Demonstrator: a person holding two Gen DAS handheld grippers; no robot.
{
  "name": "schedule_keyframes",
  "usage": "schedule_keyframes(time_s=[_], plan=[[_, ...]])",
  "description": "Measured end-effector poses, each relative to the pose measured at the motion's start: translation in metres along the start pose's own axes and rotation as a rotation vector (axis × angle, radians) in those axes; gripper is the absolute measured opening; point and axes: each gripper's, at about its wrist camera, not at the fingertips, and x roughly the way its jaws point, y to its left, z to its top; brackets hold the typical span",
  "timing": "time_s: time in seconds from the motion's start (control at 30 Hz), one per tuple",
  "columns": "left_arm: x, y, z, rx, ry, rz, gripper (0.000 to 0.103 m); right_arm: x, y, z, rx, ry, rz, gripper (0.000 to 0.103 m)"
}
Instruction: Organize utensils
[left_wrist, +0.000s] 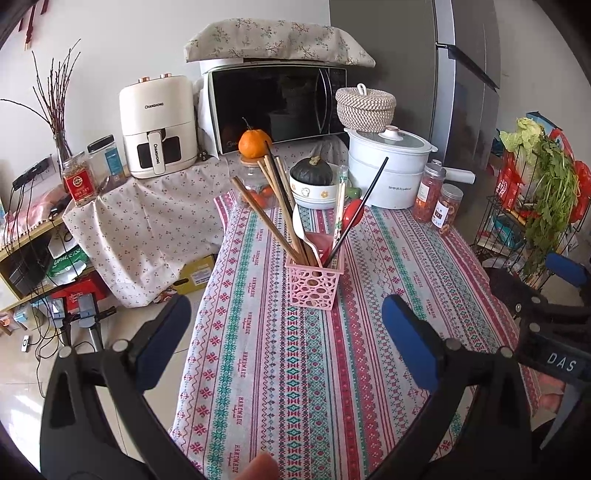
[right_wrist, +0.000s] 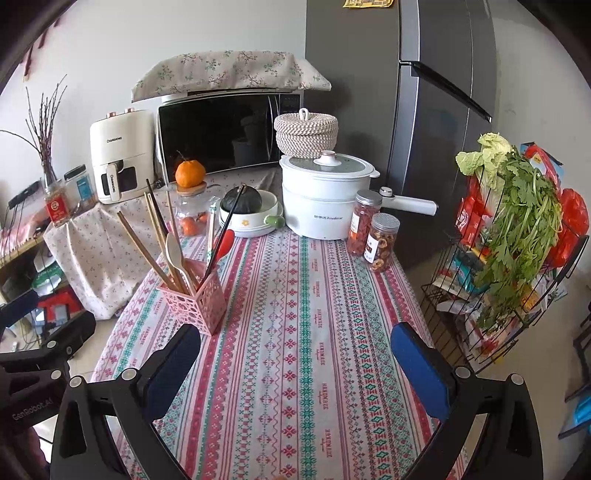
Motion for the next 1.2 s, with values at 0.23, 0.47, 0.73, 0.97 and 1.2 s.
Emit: schedule_keyframes(time_s=[0.23, 0.47, 0.73, 0.97, 1.2], plan=[[-0.001, 0.003, 0.001, -0.011, -0.003, 0.0, 0.103, 0.004, 0.0, -0.002, 0.001, 0.015, 0.006, 0.103], [-0.002, 0.003, 0.0, -0.007, -0.004, 0.006, 0.103, 0.007, 0.003, -0.004, -0.009, 0.025, 0.001, 0.103], [-0.002, 0.002, 0.0, -0.006, -0.004, 0.006, 0.103, 0.009, 0.004, -0.004, -0.009, 0.035, 0.004, 0.103], [-0.002, 0.002, 0.0, -0.006, -0.004, 0.006, 0.103, 0.01, 0.003, -0.005, -0.007, 0.039, 0.006, 0.103], [-0.002, 0.0, -0.001, -0.003, -0.002, 0.005, 0.103, 0.011, 0.002, -0.006, -0.004, 0.049, 0.009, 0.103]])
